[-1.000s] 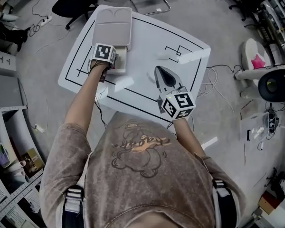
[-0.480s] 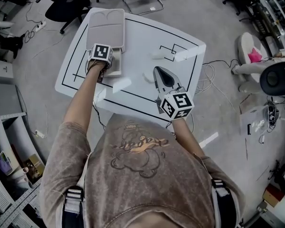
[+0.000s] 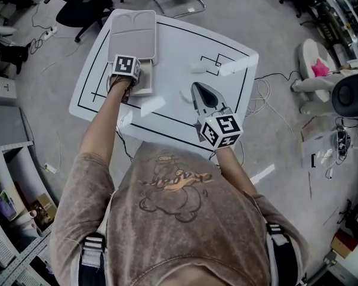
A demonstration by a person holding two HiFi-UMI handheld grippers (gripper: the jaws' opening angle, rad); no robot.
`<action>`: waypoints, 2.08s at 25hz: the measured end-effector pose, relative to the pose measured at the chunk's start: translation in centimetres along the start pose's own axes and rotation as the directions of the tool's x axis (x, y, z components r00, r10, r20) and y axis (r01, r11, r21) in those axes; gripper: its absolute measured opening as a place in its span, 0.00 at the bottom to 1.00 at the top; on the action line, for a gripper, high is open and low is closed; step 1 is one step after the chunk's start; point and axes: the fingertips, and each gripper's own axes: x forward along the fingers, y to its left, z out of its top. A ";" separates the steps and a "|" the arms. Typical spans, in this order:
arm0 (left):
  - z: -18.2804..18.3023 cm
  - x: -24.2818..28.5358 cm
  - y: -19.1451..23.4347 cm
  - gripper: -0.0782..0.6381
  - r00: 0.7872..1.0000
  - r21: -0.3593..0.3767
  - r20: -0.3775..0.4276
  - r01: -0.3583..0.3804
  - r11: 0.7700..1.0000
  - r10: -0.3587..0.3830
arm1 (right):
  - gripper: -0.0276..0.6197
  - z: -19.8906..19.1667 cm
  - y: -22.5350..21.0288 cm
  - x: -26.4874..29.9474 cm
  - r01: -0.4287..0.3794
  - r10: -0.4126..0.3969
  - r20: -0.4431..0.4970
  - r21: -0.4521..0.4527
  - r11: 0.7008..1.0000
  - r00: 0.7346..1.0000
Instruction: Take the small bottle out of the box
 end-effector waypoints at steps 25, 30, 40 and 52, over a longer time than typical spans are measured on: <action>2.4 -5.2 -1.6 0.43 0.965 0.113 0.260 -0.047 0.992 0.016 | 0.04 -0.3 2.0 0.0 -0.051 0.051 -0.009 -0.024 0.998 0.999; 3.0 -7.2 -1.6 0.43 0.946 0.107 0.323 -0.055 0.993 0.017 | 0.04 -0.3 2.8 -0.1 -0.071 0.071 -0.012 -0.033 0.997 0.997; 6.0 -14.3 -4.0 0.43 0.841 0.148 0.535 -0.003 0.989 -0.077 | 0.04 -0.3 3.6 -0.2 -0.096 0.095 -0.018 -0.051 0.994 0.995; 5.8 -23.7 -8.0 0.43 0.614 0.170 0.761 0.126 0.977 -0.211 | 0.04 -0.1 2.8 -0.4 -0.065 0.065 -0.009 -0.058 0.996 0.998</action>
